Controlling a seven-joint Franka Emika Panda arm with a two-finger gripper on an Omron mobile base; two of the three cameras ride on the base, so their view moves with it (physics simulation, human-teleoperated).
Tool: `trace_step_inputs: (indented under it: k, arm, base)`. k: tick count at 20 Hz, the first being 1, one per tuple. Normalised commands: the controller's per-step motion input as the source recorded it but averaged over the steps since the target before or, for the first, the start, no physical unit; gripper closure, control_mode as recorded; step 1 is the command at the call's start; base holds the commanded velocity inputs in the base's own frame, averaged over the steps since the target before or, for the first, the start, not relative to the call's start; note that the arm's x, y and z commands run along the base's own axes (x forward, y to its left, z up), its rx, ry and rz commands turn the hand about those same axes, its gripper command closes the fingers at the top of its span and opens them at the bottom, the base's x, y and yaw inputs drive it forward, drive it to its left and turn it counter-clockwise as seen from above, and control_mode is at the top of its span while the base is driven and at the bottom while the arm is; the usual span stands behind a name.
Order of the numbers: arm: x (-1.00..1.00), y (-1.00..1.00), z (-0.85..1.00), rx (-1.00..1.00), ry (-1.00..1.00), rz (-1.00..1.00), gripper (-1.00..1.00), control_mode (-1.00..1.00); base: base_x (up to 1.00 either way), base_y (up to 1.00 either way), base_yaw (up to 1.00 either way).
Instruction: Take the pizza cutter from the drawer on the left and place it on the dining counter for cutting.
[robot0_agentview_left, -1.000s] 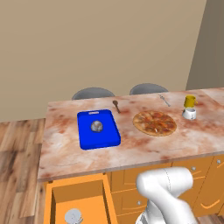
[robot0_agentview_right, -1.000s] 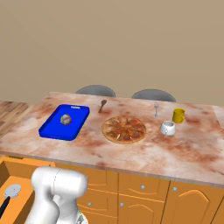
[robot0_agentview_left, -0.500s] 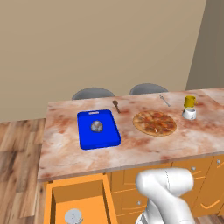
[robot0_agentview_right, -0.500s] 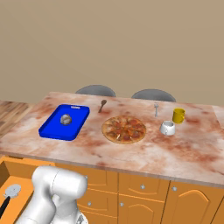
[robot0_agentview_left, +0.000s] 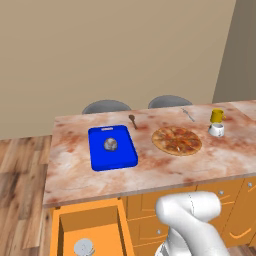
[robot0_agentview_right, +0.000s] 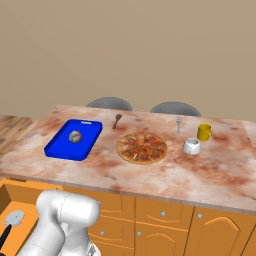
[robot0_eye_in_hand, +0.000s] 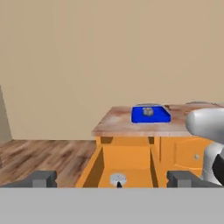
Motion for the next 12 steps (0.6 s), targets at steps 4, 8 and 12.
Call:
trace_step_inputs:
  k: [4, 8, 12]
  arm:
    - [0.61, -0.32, 0.55, 0.0, 0.01, -0.02, -1.0, -1.0]
    - [0.8, -0.33, 0.52, 0.0, 0.02, -0.04, -1.0, -1.0]
    - [0.94, -0.36, 0.47, 0.0, 0.01, -0.04, -1.0, -1.0]
  base:
    - [0.0, 0.0, 0.0]
    - [0.0, 0.0, 0.0]
    - [0.0, 0.0, 0.0]
